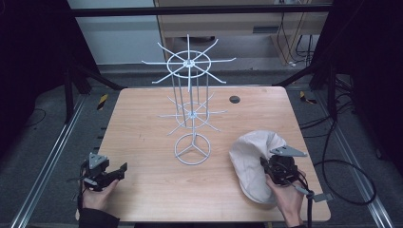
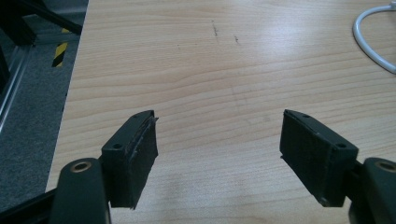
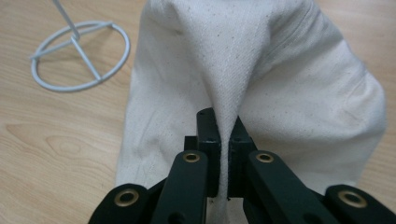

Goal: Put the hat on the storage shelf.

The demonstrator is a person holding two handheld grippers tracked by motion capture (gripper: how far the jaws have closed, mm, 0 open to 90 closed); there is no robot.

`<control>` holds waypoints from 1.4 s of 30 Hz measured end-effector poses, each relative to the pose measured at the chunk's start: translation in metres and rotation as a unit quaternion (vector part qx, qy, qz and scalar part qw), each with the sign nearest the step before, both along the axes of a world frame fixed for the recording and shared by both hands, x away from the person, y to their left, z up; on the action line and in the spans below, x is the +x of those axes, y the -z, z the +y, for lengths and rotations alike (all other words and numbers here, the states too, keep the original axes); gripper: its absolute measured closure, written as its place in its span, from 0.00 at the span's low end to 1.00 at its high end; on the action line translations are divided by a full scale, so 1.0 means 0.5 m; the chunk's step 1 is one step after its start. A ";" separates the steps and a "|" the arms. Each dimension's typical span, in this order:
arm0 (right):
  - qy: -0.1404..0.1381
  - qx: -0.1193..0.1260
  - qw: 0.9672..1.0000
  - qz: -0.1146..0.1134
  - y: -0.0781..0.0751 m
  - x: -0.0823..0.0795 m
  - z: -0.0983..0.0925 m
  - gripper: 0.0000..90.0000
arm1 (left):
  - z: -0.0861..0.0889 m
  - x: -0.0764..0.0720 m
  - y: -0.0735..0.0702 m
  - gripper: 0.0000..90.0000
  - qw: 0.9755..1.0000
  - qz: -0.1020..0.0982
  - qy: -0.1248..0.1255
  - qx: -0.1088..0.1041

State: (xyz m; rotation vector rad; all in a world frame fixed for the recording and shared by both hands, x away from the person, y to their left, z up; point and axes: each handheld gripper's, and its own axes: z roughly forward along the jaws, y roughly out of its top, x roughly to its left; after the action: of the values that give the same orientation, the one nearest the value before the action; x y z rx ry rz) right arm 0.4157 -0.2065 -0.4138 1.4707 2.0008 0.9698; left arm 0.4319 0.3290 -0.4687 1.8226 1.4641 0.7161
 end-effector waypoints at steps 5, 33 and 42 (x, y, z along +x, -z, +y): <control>-0.003 0.014 0.999 -0.036 -0.017 -0.011 -0.015 0.98 | 0.000 0.000 -0.001 0.30 1.000 -0.001 0.000 0.000; -0.039 0.047 0.978 -0.201 -0.085 -0.048 -0.044 0.99 | -0.002 -0.002 -0.001 0.30 1.000 -0.005 0.005 0.005; -0.040 0.062 0.967 -0.242 -0.120 -0.058 -0.054 0.99 | -0.002 -0.002 -0.001 0.30 1.000 -0.006 0.005 0.005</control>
State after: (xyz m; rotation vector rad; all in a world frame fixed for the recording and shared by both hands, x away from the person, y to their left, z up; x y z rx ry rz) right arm 0.3866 -0.2333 -0.3537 1.0810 1.6733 1.3599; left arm 0.4307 0.3282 -0.4682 1.8295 1.4449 0.7297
